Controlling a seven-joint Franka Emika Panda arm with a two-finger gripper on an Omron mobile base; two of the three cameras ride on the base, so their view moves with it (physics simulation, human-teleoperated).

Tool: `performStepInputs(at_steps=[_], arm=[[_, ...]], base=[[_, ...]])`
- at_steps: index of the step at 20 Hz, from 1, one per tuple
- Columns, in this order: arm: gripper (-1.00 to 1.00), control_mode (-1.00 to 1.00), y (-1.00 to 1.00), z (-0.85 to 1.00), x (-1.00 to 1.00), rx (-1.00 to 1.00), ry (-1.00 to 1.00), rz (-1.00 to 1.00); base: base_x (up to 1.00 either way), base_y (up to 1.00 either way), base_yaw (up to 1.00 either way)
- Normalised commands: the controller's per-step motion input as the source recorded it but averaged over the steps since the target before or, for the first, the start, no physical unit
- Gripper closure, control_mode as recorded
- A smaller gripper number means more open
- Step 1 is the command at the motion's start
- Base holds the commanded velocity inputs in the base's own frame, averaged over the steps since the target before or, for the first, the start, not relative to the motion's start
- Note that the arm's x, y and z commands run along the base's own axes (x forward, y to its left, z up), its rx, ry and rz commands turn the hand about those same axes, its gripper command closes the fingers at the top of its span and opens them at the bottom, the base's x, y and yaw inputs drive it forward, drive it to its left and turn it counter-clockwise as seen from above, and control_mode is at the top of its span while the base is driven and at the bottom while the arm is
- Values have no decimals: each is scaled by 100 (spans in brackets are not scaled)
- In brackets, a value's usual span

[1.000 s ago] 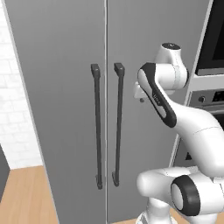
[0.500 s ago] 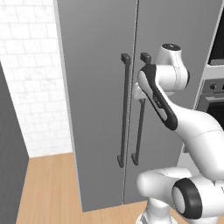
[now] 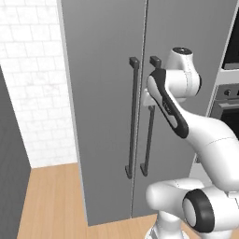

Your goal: Take the strawberry from the fridge and place it on top of the pancake, located on the dining counter.

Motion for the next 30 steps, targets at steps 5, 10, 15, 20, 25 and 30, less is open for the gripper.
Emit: performStepInputs(at_steps=[5, 10, 15, 20, 25, 30], arm=[[-100, -100, -58, -48, 42, 0, -16, 1], [-100, -100, -37, -28, 52, 0, -29, 0], [-100, -100, 0, 0, 75, 0, -10, 0], [-100, -100, 0, -6, 69, 0, -3, 0], [-100, -100, 3, -8, 52, 0, 0, -3], [-100, -100, 11, -14, 45, 0, 0, -6]], base=[[0, 0, 0], [0, 0, 0], [0, 0, 0], [0, 0, 0], [0, 0, 0], [0, 0, 0]])
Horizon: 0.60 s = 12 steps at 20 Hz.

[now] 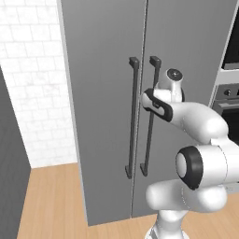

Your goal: Take the strawberry from the fridge and place it on top of the pancake, located on the dining counter.

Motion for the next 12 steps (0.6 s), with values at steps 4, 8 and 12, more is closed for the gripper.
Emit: performStepInputs(at_steps=[4, 8, 12], arm=[[-100, -100, 0, -21, 30, 0, -10, -1], [-100, -100, 0, -19, 42, 0, -8, 0], [-100, -100, 0, -11, 68, 2, 0, 0]], base=[[0, 0, 0], [0, 0, 0], [0, 0, 0]])
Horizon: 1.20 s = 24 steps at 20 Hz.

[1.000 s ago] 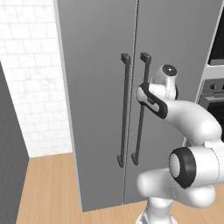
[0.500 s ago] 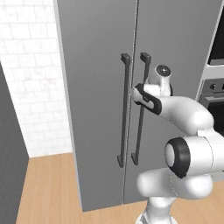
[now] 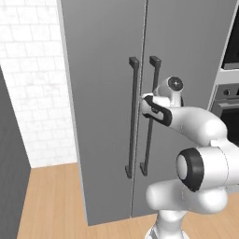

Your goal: Take the strawberry from the fridge and place it on top of the pancake, located on the dining counter.

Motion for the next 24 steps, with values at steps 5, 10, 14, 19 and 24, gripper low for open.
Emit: performStepInputs(at_steps=[5, 10, 14, 19, 24], arm=[[100, -100, 0, -13, 87, 4, 0, 0], [100, -100, -1, -13, 47, 1, 3, 0], [100, -100, -46, -2, -37, 5, 3, 0], [100, -100, -74, 2, -100, 13, -4, 2], [100, -100, -79, 12, -100, 13, -2, 5]], base=[[0, 0, 0], [0, 0, 0], [0, 0, 0], [0, 0, 0], [0, 0, 0]])
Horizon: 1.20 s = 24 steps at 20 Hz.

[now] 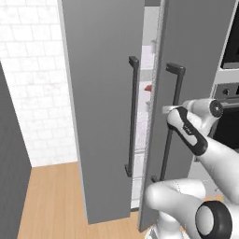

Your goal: Take the strawberry from the fridge and place it on top of the pancake, located on the dining counter.

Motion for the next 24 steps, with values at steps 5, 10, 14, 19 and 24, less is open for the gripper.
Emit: performStepInputs(at_steps=[5, 10, 14, 19, 24], arm=[[100, -100, -74, 4, -82, 11, 0, 11], [-100, -100, -19, -14, -21, -2, 6, 5], [-100, -100, 0, -7, -34, -3, -2, 5], [-100, -100, 3, 21, -88, -7, -16, 9], [-100, -100, 9, 52, -69, -15, -6, 4]], base=[[0, 0, 0], [0, 0, 0], [0, 0, 0], [0, 0, 0], [0, 0, 0]])
